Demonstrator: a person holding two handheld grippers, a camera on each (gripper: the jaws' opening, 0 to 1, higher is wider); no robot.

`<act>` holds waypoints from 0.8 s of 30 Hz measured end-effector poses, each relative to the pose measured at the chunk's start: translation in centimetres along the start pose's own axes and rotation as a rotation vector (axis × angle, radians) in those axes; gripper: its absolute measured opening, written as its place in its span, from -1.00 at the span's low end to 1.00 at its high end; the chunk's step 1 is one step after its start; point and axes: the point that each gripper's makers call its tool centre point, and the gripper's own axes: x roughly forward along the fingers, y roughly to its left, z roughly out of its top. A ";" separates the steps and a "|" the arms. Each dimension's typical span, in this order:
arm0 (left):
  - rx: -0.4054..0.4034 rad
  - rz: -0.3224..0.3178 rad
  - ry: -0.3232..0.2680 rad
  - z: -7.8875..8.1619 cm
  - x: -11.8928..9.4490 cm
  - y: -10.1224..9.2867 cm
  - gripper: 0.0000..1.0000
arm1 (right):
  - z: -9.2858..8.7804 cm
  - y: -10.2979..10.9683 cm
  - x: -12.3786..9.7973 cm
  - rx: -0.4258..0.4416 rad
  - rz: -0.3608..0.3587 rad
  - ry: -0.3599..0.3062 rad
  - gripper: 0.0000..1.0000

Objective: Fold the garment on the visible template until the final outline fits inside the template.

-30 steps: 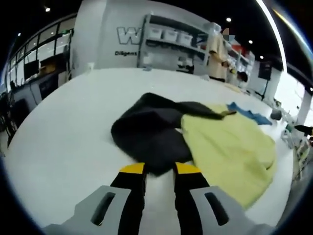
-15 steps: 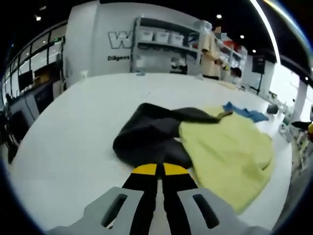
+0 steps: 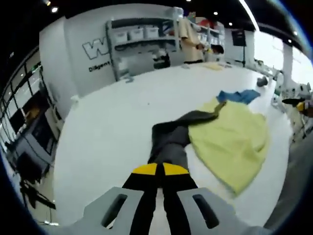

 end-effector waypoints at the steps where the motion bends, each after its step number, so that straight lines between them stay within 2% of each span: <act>1: 0.021 0.002 0.010 0.1 -0.5 0.6 -1.00 | -0.1 -0.2 0.0 0.005 -0.001 -0.002 0.89; 2: 0.029 0.003 0.014 0.1 -0.7 0.8 -1.00 | 0.0 -0.2 -0.1 0.008 -0.003 -0.005 0.89; 3: 0.092 0.023 0.051 0.2 -1.7 1.9 -1.00 | 0.1 -0.2 -0.2 0.012 -0.004 -0.008 0.89; 5: 0.147 0.035 0.087 0.1 -2.4 2.7 -1.00 | 0.1 0.0 -0.3 0.016 -0.006 -0.011 0.89; 8: 0.194 0.042 0.124 -0.1 -3.5 3.4 -1.00 | 0.1 -0.2 -0.3 0.019 -0.010 -0.016 0.88; 11: 0.276 0.108 0.144 -0.5 -4.5 5.3 -1.00 | 0.1 0.0 -0.5 0.028 -0.012 -0.020 0.88; 16: 0.409 0.207 0.158 -1.1 -5.1 6.4 -0.99 | 0.0 -0.2 -0.5 0.041 -0.016 -0.023 0.88; 17: 0.439 0.235 0.169 -1.7 -5.1 6.6 -0.99 | -0.1 -0.3 -0.5 0.042 -0.019 -0.022 0.88; 19: 0.461 0.270 0.167 -2.4 -5.0 6.6 -0.99 | -0.1 -0.6 -0.6 0.045 -0.021 -0.024 0.88; 24: 0.481 0.306 0.179 -4.7 -4.7 7.0 -0.99 | -0.1 -0.5 -0.9 0.044 -0.026 -0.020 0.88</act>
